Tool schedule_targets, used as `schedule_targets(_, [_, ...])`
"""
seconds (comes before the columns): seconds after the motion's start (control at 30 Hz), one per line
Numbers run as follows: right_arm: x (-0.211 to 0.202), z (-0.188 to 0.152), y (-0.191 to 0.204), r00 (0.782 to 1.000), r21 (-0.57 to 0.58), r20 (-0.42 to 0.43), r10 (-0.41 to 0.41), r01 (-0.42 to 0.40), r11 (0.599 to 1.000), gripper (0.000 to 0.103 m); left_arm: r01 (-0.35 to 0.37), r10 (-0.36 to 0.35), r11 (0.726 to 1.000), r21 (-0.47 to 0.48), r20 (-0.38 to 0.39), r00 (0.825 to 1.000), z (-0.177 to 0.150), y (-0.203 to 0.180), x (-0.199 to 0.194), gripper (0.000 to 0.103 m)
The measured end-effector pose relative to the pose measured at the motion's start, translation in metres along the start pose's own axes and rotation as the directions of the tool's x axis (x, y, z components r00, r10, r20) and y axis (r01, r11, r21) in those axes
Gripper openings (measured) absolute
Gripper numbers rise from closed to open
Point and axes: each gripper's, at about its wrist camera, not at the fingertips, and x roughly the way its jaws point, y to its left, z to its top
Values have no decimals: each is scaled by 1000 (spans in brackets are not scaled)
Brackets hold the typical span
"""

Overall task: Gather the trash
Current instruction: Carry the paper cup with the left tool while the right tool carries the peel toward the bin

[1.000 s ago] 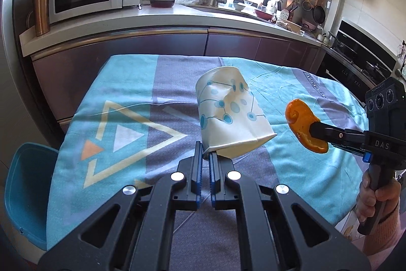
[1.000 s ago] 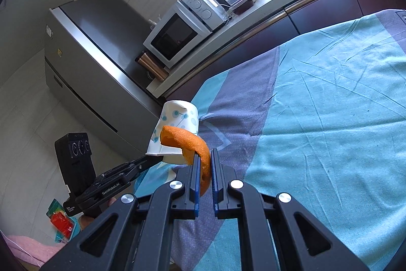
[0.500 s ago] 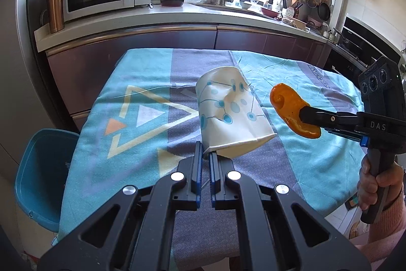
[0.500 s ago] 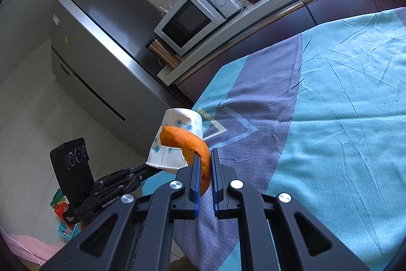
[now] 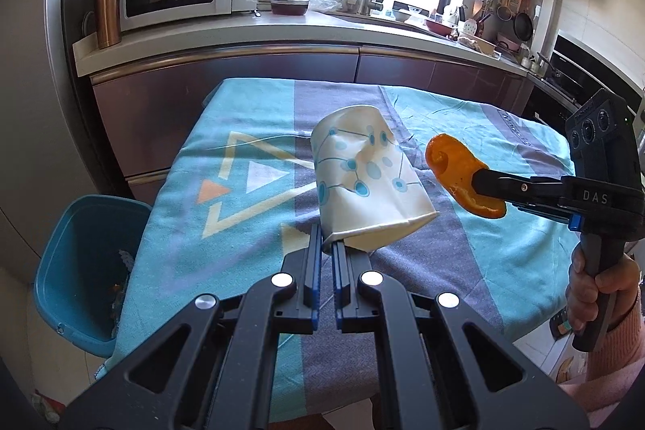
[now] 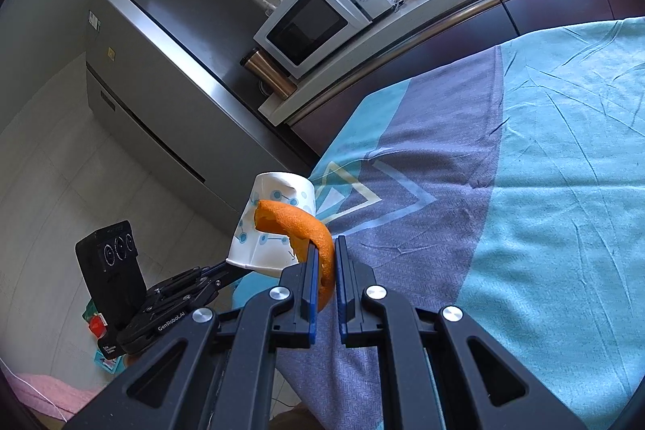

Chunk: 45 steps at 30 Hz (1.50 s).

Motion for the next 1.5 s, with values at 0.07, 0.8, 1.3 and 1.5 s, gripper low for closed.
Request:
schedule_targets(0.07, [3, 1, 1, 1000, -1, -4, 3, -3, 1000, 7, -8, 8, 1000, -3, 1, 1000, -1, 3, -2, 5])
schedule_targets(0.8, [44, 4, 17, 997, -17, -56, 45, -46, 999, 7, -75, 76, 996, -56, 10, 997, -11, 44, -22, 5])
schedule_targets(1.3, [69, 7, 28, 992, -21, -97, 86, -88, 996, 7, -132, 133, 988, -83, 6, 991, -18, 63, -33, 5])
schedule_targets(1.5, [76, 8, 30, 988, -23, -117, 101, -104, 994, 7, -145, 147, 985, -92, 9, 989, -20, 69, -38, 5])
